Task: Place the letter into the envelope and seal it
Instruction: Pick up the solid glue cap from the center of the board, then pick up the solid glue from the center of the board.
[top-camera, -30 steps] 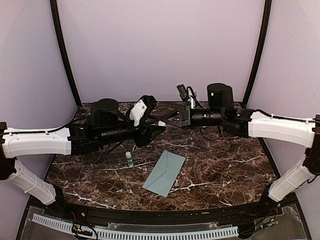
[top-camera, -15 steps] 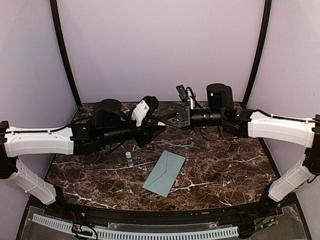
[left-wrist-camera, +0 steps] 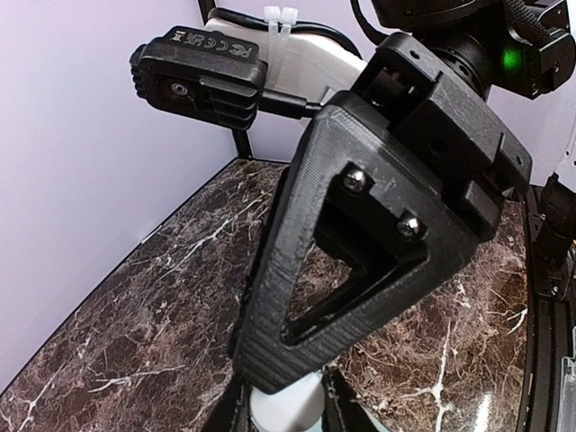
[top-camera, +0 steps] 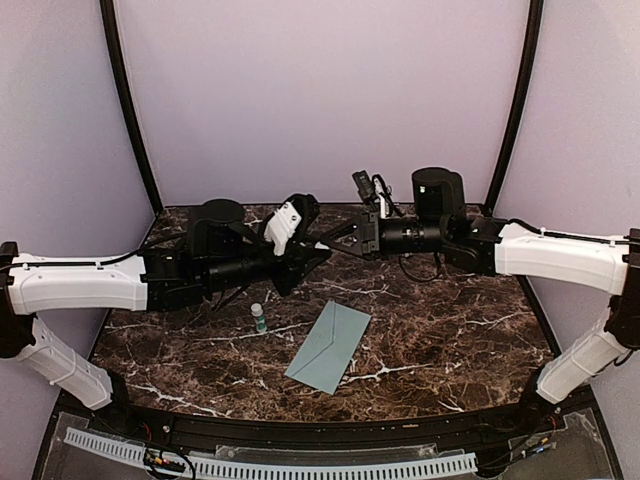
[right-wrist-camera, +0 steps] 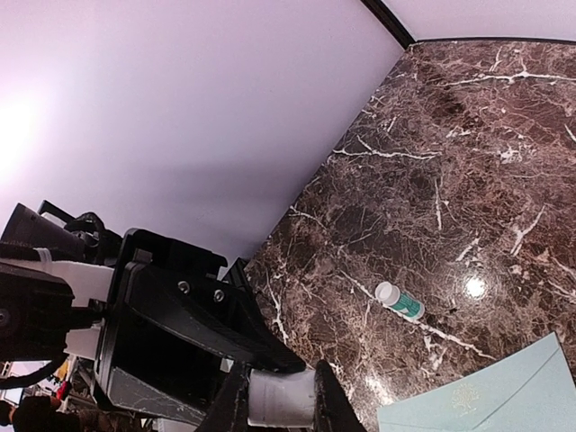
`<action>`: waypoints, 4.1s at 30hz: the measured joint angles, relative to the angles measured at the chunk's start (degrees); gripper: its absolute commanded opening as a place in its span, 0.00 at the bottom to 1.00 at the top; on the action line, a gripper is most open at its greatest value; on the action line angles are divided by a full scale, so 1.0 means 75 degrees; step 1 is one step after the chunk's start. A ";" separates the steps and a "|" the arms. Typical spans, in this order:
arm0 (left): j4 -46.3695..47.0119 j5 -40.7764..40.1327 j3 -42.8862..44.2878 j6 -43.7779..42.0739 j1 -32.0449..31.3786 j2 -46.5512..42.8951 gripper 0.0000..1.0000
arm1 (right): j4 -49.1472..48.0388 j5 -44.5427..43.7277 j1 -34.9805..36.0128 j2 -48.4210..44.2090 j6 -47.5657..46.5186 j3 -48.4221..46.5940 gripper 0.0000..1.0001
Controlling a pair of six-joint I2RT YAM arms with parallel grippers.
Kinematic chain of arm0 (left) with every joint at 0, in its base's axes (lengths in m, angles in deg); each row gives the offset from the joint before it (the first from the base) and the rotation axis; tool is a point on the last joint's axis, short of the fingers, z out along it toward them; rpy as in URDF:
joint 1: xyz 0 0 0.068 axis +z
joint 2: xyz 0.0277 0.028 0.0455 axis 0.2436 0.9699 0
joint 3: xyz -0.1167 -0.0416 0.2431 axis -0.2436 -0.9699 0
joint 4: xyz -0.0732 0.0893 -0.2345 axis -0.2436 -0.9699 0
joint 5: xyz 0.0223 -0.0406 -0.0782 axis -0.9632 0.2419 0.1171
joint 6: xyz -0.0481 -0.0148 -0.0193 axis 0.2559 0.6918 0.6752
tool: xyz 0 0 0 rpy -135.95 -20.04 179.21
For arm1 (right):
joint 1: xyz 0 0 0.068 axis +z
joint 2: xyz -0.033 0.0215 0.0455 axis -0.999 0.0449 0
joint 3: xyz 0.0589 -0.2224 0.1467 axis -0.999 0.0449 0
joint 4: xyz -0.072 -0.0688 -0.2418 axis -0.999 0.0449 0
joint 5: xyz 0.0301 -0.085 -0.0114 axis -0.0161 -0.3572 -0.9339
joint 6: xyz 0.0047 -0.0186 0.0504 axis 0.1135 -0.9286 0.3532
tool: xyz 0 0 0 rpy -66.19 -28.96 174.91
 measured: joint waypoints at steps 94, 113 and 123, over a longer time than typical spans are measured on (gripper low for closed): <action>-0.3590 0.4873 -0.1495 0.2445 0.4776 -0.1597 0.03 | -0.2022 -0.4060 0.2404 0.4637 -0.4284 -0.1271 0.11; -0.4476 0.5753 -0.0236 0.3293 0.4042 -0.1102 0.01 | 0.1556 -0.3800 0.2404 0.3497 -0.5161 -0.1746 0.11; -0.4607 0.5866 -0.0227 0.3430 0.3835 -0.0711 0.00 | 0.2034 -0.3777 0.2404 0.3328 -0.5071 -0.1784 0.11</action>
